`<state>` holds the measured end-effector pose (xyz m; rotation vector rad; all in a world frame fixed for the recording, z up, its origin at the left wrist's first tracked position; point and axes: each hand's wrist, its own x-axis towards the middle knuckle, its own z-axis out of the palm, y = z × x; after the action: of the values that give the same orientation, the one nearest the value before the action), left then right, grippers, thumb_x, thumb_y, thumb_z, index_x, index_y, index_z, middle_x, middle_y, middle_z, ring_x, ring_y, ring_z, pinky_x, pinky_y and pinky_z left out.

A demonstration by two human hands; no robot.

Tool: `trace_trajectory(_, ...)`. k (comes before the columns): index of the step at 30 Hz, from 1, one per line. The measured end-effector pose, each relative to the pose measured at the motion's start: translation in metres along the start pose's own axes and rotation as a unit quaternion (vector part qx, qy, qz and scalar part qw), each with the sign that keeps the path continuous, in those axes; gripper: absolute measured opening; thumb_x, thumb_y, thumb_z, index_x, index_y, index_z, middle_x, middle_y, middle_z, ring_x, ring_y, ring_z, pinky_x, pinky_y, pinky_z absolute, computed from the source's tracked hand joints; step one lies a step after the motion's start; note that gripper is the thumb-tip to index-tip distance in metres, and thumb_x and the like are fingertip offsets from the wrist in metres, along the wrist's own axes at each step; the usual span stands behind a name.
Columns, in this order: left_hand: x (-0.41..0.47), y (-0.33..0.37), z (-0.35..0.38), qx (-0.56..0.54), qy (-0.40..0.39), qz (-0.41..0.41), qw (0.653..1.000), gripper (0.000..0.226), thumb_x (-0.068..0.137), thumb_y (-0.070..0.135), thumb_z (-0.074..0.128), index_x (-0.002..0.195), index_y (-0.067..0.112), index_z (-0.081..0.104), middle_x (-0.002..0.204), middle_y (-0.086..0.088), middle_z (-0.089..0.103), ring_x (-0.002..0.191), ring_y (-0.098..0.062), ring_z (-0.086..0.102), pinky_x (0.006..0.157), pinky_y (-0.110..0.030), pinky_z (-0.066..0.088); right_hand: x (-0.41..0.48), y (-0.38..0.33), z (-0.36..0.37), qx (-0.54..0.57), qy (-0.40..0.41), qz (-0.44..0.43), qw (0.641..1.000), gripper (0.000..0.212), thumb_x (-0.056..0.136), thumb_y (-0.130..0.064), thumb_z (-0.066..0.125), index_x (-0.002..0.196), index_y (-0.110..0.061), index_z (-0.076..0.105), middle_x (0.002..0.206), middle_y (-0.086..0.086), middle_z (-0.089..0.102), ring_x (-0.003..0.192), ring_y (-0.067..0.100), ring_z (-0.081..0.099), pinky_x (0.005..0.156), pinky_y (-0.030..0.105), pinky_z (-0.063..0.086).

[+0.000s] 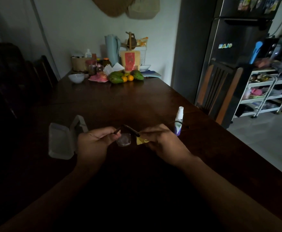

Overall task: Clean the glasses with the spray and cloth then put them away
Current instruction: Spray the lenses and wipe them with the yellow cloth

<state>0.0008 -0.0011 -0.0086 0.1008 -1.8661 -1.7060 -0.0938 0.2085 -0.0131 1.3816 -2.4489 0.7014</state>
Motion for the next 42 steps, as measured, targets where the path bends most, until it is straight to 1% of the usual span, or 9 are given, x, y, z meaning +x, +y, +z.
trace_trajectory(6,-0.001,0.0,-0.002,0.04,-0.03,-0.013,0.999,0.011,0.08,-0.001,0.067,0.084,0.005,0.075,0.085,-0.007,0.076,0.081,-0.012,0.067,0.077,-0.023,0.049,-0.001,0.008,-0.002,-0.024,-0.032,0.018,0.999,0.037,0.087,-0.014,0.068,0.121,-0.029,0.07,0.127,-0.01,0.066,0.118,0.014,0.055,0.1,0.033,0.047)
trace_trajectory(12,0.001,0.0,-0.001,0.078,-0.074,-0.03,0.994,0.018,0.084,-0.005,0.063,0.1,-0.006,0.071,0.105,-0.016,0.071,0.092,-0.017,0.065,0.078,-0.011,0.046,-0.001,-0.001,0.003,-0.046,-0.033,0.053,0.997,0.044,0.093,-0.016,0.057,0.134,-0.03,0.059,0.14,-0.011,0.056,0.128,0.014,0.043,0.105,0.026,0.038)
trace_trajectory(16,0.004,-0.007,-0.004,0.089,-0.085,-0.038,0.992,0.019,0.082,-0.007,0.063,0.1,-0.008,0.07,0.107,-0.019,0.07,0.096,-0.018,0.065,0.077,-0.011,0.046,-0.002,-0.001,0.001,-0.011,-0.062,0.039,0.997,0.054,0.092,-0.013,0.056,0.142,-0.032,0.051,0.15,-0.013,0.047,0.13,0.016,0.041,0.106,0.038,0.041)
trace_trajectory(19,0.002,-0.008,-0.005,0.102,-0.085,-0.026,0.991,0.021,0.08,-0.009,0.065,0.09,0.005,0.076,0.101,-0.009,0.074,0.096,-0.017,0.069,0.079,-0.013,0.05,-0.003,0.006,0.0,0.0,-0.058,0.048,0.997,0.049,0.09,-0.015,0.06,0.135,-0.035,0.058,0.144,-0.015,0.053,0.129,0.013,0.045,0.108,0.032,0.039)
trace_trajectory(23,-0.004,-0.01,-0.012,0.227,-0.164,0.087,0.956,0.063,0.081,-0.008,0.065,0.08,0.054,0.071,0.093,0.033,0.069,0.093,0.005,0.067,0.088,-0.017,0.05,-0.002,0.007,0.003,-0.031,-0.046,0.077,0.996,0.043,0.089,-0.024,0.058,0.128,-0.043,0.061,0.137,-0.016,0.057,0.129,0.014,0.043,0.107,0.035,0.041)
trace_trajectory(28,0.0,-0.011,-0.011,0.268,-0.191,0.129,0.936,0.056,0.083,-0.008,0.065,0.086,0.048,0.072,0.103,0.016,0.068,0.095,0.005,0.066,0.091,-0.023,0.051,0.0,0.004,0.006,-0.057,-0.07,0.108,0.99,0.053,0.093,-0.024,0.055,0.144,-0.033,0.047,0.152,-0.008,0.043,0.138,0.021,0.033,0.107,0.048,0.04)
trace_trajectory(33,-0.003,-0.009,-0.01,0.239,-0.196,0.137,0.941,0.048,0.079,-0.013,0.064,0.085,0.033,0.076,0.104,0.009,0.07,0.094,0.017,0.061,0.085,-0.006,0.045,0.005,0.003,0.008,0.003,-0.046,0.041,0.998,0.046,0.091,-0.008,0.061,0.134,-0.024,0.061,0.143,-0.003,0.056,0.133,0.017,0.047,0.113,0.028,0.034)
trace_trajectory(37,-0.004,-0.009,-0.007,0.236,-0.18,0.134,0.945,0.042,0.078,-0.013,0.066,0.081,0.028,0.073,0.103,0.005,0.07,0.09,0.013,0.064,0.082,-0.008,0.048,0.003,0.012,0.007,0.068,0.026,0.065,0.995,0.032,0.09,-0.007,0.066,0.117,-0.022,0.072,0.125,-0.004,0.069,0.119,0.01,0.061,0.104,0.032,0.045)
trace_trajectory(42,-0.003,-0.012,-0.01,0.166,-0.17,0.038,0.971,0.055,0.084,-0.011,0.057,0.074,0.039,0.075,0.094,0.016,0.075,0.084,-0.007,0.071,0.08,-0.034,0.054,0.004,0.01,0.008,0.128,0.146,0.117,0.974,0.023,0.09,-0.011,0.067,0.107,-0.025,0.074,0.113,-0.008,0.072,0.103,-0.007,0.057,0.089,0.003,0.039)
